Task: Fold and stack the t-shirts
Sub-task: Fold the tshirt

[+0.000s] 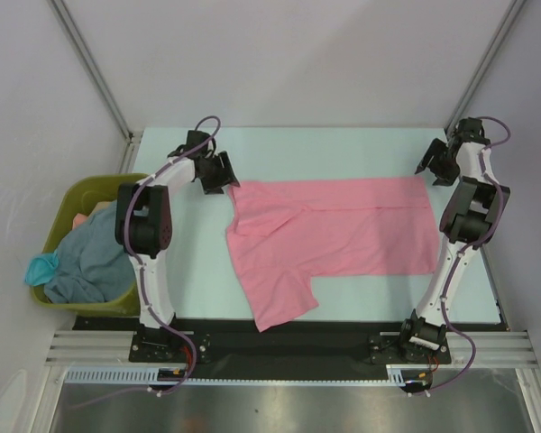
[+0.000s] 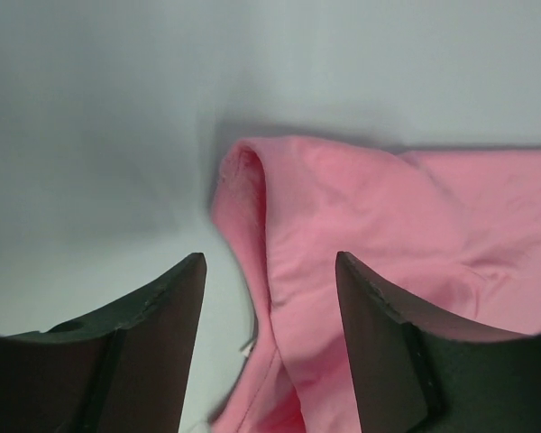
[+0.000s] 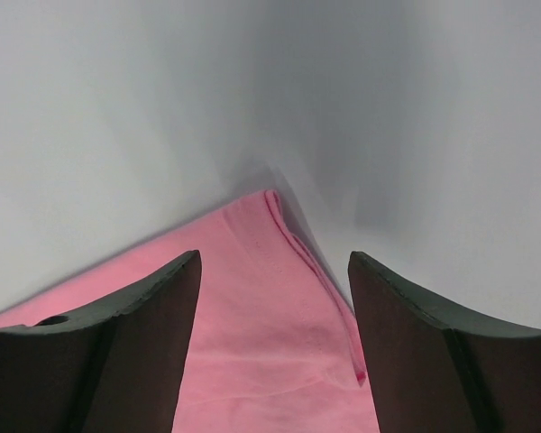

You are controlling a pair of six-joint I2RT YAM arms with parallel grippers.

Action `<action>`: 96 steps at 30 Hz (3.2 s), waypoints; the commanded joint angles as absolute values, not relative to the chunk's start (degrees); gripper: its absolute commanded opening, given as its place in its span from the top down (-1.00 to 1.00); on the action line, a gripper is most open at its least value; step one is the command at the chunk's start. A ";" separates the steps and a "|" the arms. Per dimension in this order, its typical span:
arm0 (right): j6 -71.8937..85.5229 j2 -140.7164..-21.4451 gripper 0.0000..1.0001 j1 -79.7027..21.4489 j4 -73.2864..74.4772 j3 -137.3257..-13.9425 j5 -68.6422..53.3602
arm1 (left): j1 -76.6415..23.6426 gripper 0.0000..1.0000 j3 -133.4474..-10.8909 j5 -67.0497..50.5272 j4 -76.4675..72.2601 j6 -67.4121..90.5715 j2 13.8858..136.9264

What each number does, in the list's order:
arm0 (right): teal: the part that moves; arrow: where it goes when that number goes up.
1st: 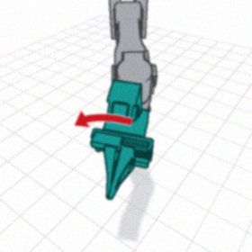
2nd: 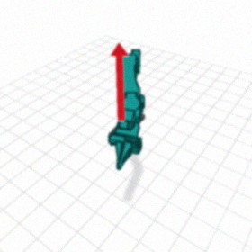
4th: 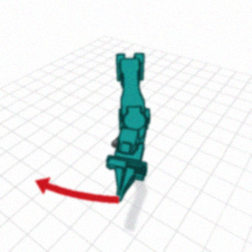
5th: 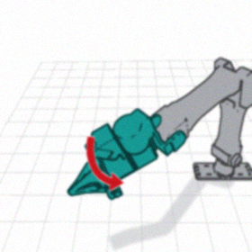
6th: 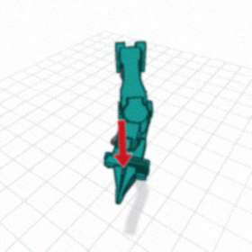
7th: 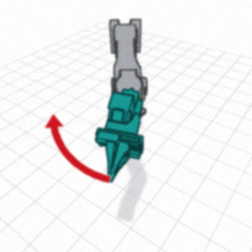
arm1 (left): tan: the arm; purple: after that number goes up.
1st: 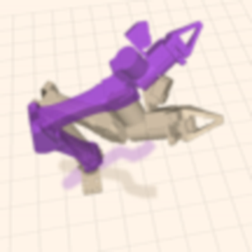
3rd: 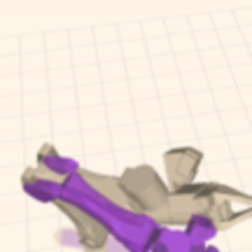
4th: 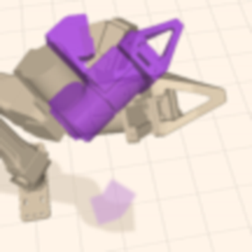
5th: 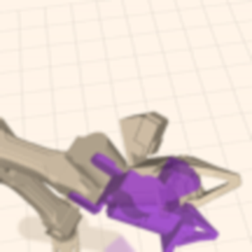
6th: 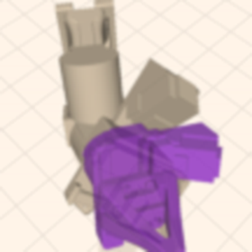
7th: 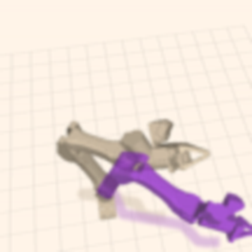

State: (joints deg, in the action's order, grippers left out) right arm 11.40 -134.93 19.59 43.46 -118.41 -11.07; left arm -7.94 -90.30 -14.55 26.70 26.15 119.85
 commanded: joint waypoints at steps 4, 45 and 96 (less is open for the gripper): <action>8.97 -136.58 -0.43 19.25 41.31 -119.88 -11.86 | -7.56 -0.32 -97.56 -16.17 27.86 23.91 124.36; 16.78 -131.95 -0.50 15.91 53.60 -132.02 8.52 | -7.29 -0.84 -105.50 -2.12 40.60 20.13 117.99; 65.29 -126.82 0.55 -25.23 -10.52 -85.08 -37.79 | -9.32 0.43 -79.89 -31.20 21.80 25.75 111.18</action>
